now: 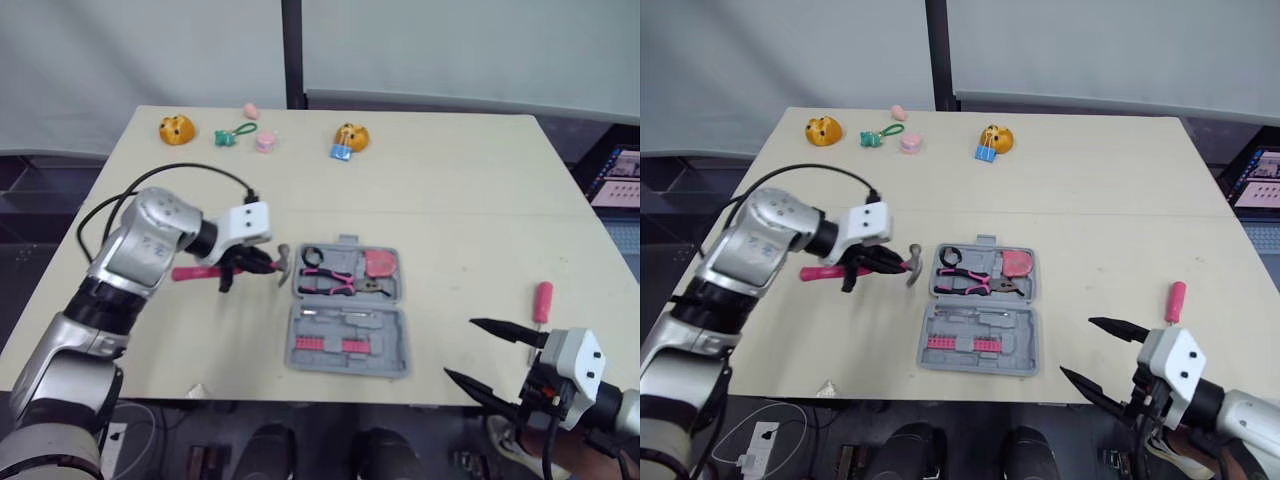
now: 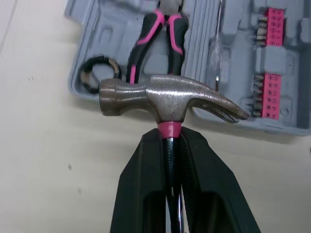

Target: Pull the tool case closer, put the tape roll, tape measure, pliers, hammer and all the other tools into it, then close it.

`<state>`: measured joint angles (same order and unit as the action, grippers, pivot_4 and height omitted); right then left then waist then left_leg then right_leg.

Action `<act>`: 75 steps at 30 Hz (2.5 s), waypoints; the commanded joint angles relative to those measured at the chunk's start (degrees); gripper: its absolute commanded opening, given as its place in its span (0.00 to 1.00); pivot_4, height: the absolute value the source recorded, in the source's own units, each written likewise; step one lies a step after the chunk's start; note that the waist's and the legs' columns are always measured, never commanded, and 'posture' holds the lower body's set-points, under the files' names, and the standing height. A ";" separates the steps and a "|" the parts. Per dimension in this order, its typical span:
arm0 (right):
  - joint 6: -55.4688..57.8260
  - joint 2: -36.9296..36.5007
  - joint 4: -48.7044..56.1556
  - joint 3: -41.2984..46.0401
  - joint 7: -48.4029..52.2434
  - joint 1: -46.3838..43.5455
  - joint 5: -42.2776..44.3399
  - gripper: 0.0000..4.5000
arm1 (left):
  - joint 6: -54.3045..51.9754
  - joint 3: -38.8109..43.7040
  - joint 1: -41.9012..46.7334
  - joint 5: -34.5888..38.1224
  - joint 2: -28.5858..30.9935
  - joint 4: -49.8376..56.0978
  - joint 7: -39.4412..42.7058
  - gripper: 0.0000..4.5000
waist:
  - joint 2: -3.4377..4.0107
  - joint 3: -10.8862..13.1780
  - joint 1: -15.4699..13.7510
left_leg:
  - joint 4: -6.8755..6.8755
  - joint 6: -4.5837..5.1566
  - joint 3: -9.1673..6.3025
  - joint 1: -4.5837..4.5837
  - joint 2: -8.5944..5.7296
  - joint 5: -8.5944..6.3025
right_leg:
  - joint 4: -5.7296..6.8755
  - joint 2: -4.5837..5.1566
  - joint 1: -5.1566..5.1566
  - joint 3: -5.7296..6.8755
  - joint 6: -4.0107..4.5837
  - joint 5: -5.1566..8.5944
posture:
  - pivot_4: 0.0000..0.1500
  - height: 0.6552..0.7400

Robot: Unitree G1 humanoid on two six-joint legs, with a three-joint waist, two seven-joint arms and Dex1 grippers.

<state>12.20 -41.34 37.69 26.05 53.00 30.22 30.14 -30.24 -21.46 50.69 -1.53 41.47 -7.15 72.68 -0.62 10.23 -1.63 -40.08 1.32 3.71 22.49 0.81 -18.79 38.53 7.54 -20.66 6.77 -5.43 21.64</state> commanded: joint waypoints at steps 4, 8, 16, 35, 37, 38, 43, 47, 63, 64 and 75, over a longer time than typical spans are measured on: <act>-2.51 0.72 0.68 2.62 1.20 2.50 -0.28 1.00 | 1.19 -5.14 5.84 -3.55 -3.87 1.14 1.26 0.01 | 0.00 0.01 0.02 | 0.01 -0.01 -0.01 0.02 0.00 0.03 | -0.01 -0.02 -0.01 0.03 0.00 0.00 | 1.00 0.15; -3.08 0.92 0.36 3.24 1.60 3.68 -0.55 1.00 | -0.43 -7.97 8.14 -4.92 -8.37 0.74 0.61 0.01 | 0.00 0.01 0.03 | 0.00 0.00 -0.02 0.02 0.00 0.05 | -0.03 -0.01 0.00 0.02 0.00 0.00 | 1.00 0.15; -3.59 0.76 -0.01 2.84 1.43 4.26 -1.26 1.00 | -13.29 -14.04 11.04 -9.18 -18.68 3.60 -4.15 0.01 | 0.01 0.01 -0.05 | -0.01 0.04 -0.04 0.05 -0.01 0.07 | -0.14 0.00 0.03 0.03 -0.01 0.00 | 1.00 0.15; -4.47 1.39 0.03 1.83 1.35 5.08 -3.09 1.00 | -25.86 -23.53 10.01 -7.62 -26.46 6.69 -6.45 0.01 | 0.18 0.01 -0.52 | -0.04 0.02 -0.09 0.06 -0.02 0.11 | -0.37 0.02 0.08 0.03 -0.03 -0.01 | 1.00 0.15; -4.52 1.68 0.30 1.85 1.18 5.30 -3.08 1.00 | -26.10 -23.90 9.57 -7.43 -27.37 5.86 -7.64 0.01 | 0.18 0.01 -0.56 | -0.04 0.02 -0.09 0.06 -0.02 0.11 | -0.38 0.02 0.08 0.03 -0.03 -0.01 | 1.00 0.15; -4.55 1.82 0.43 1.92 1.13 5.44 -3.04 1.00 | -26.09 -24.08 9.39 -7.44 -27.77 5.35 -8.32 0.01 | 0.18 0.01 -0.59 | -0.04 0.02 -0.09 0.05 -0.02 0.11 | -0.37 0.02 0.08 0.03 -0.03 -0.01 | 1.00 0.15; -5.12 2.49 0.71 2.83 1.66 7.06 -2.58 1.00 | -26.45 -24.45 8.63 -7.13 -28.73 4.41 -10.36 0.01 | 0.21 0.00 -0.70 | -0.04 0.02 -0.09 0.05 -0.01 0.11 | -0.37 0.01 0.07 0.03 -0.03 -0.01 | 1.00 0.15; -6.16 2.84 0.49 3.97 2.39 9.21 -2.48 1.00 | -26.27 -24.69 7.72 -7.12 -29.56 3.36 -12.28 0.01 | 0.23 -0.01 -1.00 | -0.04 0.03 -0.09 0.05 -0.01 0.11 | -0.37 0.02 0.08 0.03 -0.03 -0.01 | 1.00 0.15; -8.16 4.71 1.18 4.67 1.62 12.97 -3.36 1.00 | -24.19 -25.81 6.92 -6.90 -34.30 -2.87 -15.55 0.01 | 0.25 -0.02 -1.32 | -0.06 0.03 -0.09 0.06 -0.02 0.11 | -0.39 0.03 0.08 0.02 -0.03 -0.01 | 1.00 0.15; -8.16 4.82 1.32 4.65 1.55 13.04 -3.44 1.00 | -23.93 -25.82 6.93 -6.92 -34.49 -3.22 -15.65 0.01 | 0.26 -0.03 -1.32 | -0.06 0.03 -0.09 0.06 -0.02 0.11 | -0.39 0.02 0.07 0.03 -0.03 -0.01 | 1.00 0.15; -7.83 5.99 2.37 5.10 1.07 13.97 -3.98 1.00 | -21.65 -26.85 8.55 -7.69 -36.53 -6.70 -15.16 0.01 | 0.28 -0.04 -1.32 | -0.06 0.03 -0.09 0.06 -0.02 0.11 | -0.40 0.03 0.07 0.03 -0.03 -0.01 | 1.00 0.15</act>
<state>5.00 -35.63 38.16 29.75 54.66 43.62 25.86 -52.60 -48.45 57.45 -9.09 6.02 -14.56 57.20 -0.34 10.19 -2.95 -40.14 1.34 3.62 22.56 0.80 -18.68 38.13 7.57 -20.59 6.80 -5.46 21.64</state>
